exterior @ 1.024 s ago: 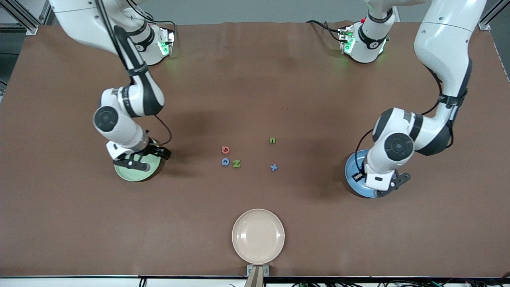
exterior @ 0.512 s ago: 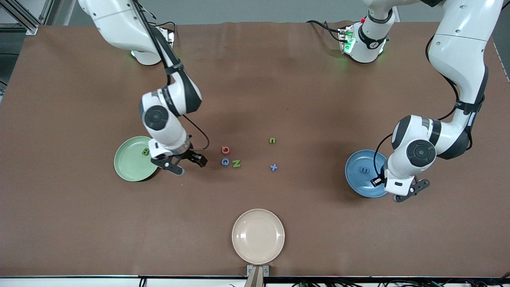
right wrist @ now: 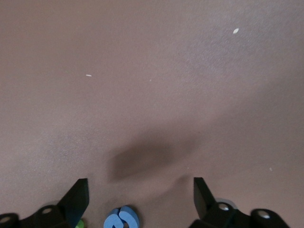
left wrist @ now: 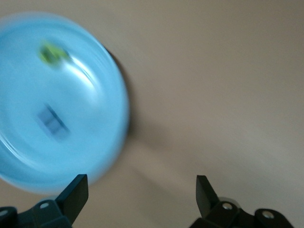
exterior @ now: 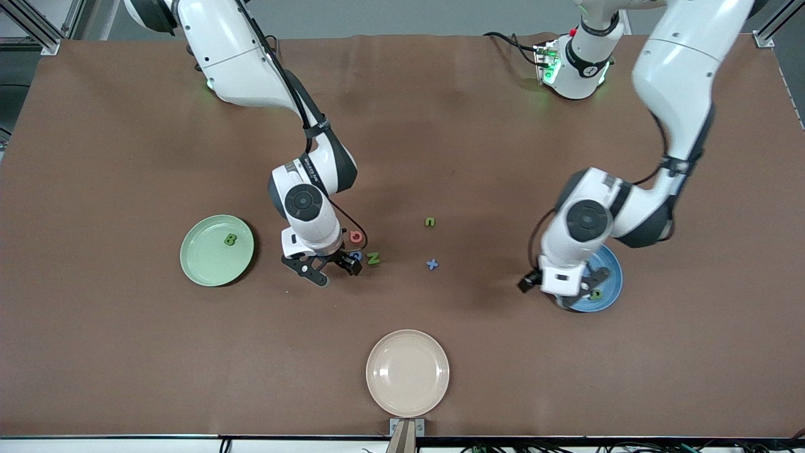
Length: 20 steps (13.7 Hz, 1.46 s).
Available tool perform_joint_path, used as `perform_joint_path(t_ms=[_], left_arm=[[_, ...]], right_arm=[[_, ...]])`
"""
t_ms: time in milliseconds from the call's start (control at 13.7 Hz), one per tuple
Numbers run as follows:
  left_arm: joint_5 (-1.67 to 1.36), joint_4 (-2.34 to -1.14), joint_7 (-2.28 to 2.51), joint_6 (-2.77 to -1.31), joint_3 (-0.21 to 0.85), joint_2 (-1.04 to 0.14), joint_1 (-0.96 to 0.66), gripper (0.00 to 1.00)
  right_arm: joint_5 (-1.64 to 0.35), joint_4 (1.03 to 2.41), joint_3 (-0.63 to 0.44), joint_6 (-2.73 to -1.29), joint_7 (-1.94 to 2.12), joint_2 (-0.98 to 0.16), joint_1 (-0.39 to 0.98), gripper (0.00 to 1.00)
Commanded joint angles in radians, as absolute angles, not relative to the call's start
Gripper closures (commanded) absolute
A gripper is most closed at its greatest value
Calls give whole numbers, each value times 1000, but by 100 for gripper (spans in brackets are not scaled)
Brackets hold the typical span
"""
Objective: Sort upper and lower case letters into plates
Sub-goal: 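Carry the C to the green plate while the left gripper grasps x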
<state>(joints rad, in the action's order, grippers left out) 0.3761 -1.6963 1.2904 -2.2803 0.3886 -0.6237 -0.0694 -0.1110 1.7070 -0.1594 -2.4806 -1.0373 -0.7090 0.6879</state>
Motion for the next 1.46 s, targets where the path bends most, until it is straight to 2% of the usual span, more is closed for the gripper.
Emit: perform_joint_path(t_ms=[0,220,439,585,732,878,1024,1171,1244,1317,1390], left_arm=[[275,-1528,1460,-2255,379,-741,-194,0],[242,-1448,1548,-2255,377,-811,-273,0],[244,-1390,1566,-2255,373,-877,-337,0],[241,-1373,1572,-2256,333,-891,-395,1],[241,-1356,1591,-2256,296,-908,-451,9],[241,-1358,1591,-2256,287,-914,-453,22],[244,-1355,1589,-2256,285,-929,-460,25],[245,-1355,1589,-2256,267,-933,-479,30],[245,-1356,1586,-2256,267,-933,-479,38],[245,-1356,1583,-2256,265,-934,-479,45],[245,-1355,1583,-2256,265,-934,-477,53]], right_arm=[[-112,1695,-169,-2467,-1086,-719,715,18],[-112,1694,-167,-2468,-1098,-733,730,32],[-115,1694,-163,-2468,-1104,-738,739,34],[-117,1694,-147,-2470,-1123,-738,739,35],[-117,1694,-144,-2468,-1123,-738,741,39],[-117,1694,-144,-2468,-1123,-738,741,49],[-117,1694,-144,-2468,-1123,-738,741,63],[-118,1695,-138,-2468,-1123,-736,741,82],[-123,1695,-138,-2467,-1123,-735,741,95],[-130,1695,-138,-2467,-1118,-732,739,100],[-130,1694,-138,-2458,-1112,-729,729,100]])
